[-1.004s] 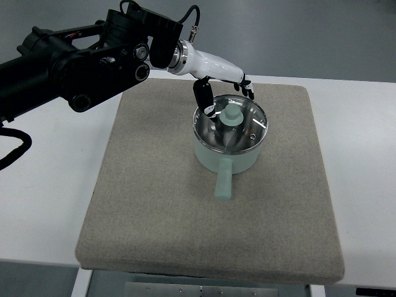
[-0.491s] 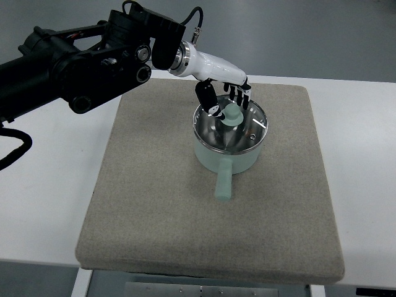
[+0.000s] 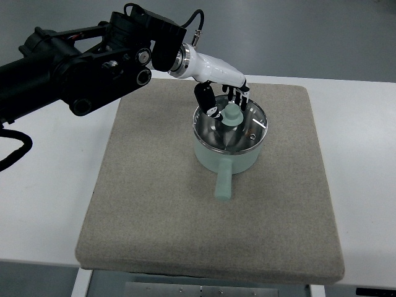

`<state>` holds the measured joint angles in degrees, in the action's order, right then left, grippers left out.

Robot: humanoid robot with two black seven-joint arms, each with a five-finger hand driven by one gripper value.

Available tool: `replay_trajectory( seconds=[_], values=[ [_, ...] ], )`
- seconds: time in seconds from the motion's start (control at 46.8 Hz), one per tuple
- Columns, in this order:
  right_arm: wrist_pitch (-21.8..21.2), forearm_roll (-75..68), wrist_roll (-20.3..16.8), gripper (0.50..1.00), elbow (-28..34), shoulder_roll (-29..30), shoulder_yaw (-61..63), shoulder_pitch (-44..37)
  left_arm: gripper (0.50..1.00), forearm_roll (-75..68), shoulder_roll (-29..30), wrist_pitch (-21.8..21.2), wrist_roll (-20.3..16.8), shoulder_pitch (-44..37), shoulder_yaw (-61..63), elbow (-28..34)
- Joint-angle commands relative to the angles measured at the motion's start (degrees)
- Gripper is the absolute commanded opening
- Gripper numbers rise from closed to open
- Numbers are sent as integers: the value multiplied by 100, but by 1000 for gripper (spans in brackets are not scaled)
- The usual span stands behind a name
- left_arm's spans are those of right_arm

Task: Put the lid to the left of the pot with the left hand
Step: 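Close the left hand fingers around the lid knob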

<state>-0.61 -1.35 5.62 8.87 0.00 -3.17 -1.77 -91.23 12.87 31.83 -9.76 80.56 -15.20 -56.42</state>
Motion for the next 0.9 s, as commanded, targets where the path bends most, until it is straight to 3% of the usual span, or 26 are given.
replay_trajectory(
  seconds=[0.0, 0.214, 0.363, 0.876],
  values=[
    [0, -6, 0, 924, 1, 0, 0, -8, 632, -9, 5, -1, 0, -5, 0, 0],
    [0, -6, 0, 924, 1, 0, 0, 1, 585, -70, -4, -1, 0, -23, 0, 0],
    [0, 3, 0, 924, 1, 0, 0, 1, 501, -115, -4, -1, 0, -23, 9, 0],
    [0, 3, 9, 924, 1, 0, 0, 1, 500, -123, 5, -45, 0, 56, 0, 0]
  ],
)
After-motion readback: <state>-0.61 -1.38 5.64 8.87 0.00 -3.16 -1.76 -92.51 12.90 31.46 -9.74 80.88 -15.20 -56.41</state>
